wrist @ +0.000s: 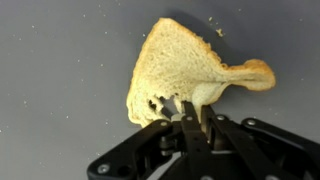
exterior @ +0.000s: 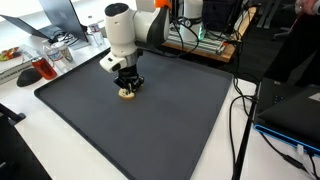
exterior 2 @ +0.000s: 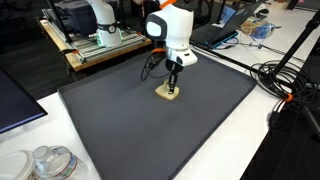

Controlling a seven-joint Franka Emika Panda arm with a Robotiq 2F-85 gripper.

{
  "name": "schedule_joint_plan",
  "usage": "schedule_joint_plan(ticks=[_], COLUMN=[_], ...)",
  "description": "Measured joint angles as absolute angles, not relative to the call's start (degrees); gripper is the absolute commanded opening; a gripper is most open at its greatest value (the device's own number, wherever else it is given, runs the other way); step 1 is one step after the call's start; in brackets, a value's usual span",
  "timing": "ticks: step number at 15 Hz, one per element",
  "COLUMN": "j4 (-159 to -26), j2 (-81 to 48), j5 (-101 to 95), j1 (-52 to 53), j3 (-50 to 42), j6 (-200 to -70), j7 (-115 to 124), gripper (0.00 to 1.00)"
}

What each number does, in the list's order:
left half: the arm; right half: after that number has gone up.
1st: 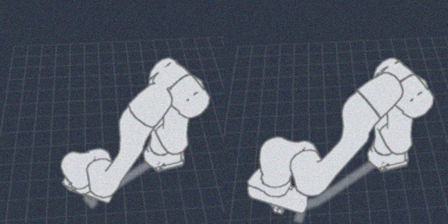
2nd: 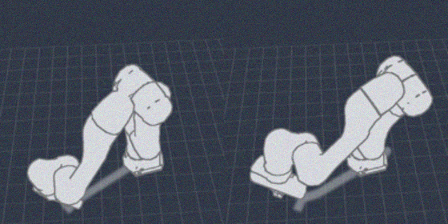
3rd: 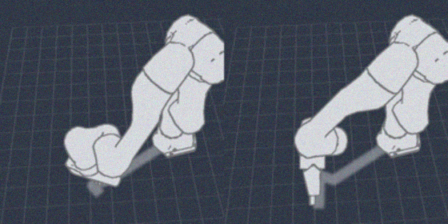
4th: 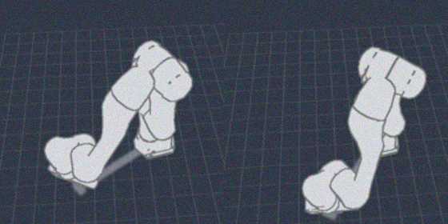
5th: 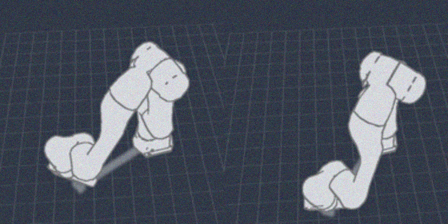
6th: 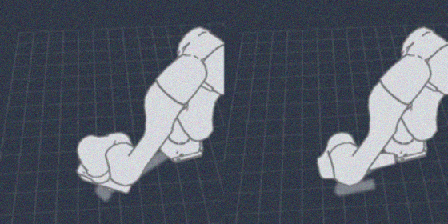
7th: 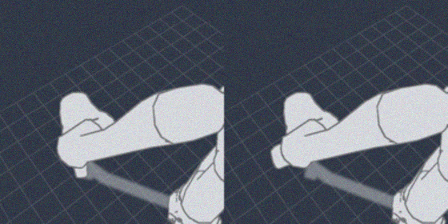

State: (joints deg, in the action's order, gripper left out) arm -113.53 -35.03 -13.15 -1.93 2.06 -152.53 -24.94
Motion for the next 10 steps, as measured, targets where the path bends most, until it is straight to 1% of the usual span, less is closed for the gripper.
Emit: schedule_joint_plan(ticks=[1, 10], j4=[-113.44, -113.00], j2=[-35.03, -34.96], j5=[-13.09, -12.12], j1=[-1.93, -4.03], j3=[2.10, 4.64], j6=[-152.17, -149.62], j7=[-24.75, -24.99], gripper=[0.01, 0.02])
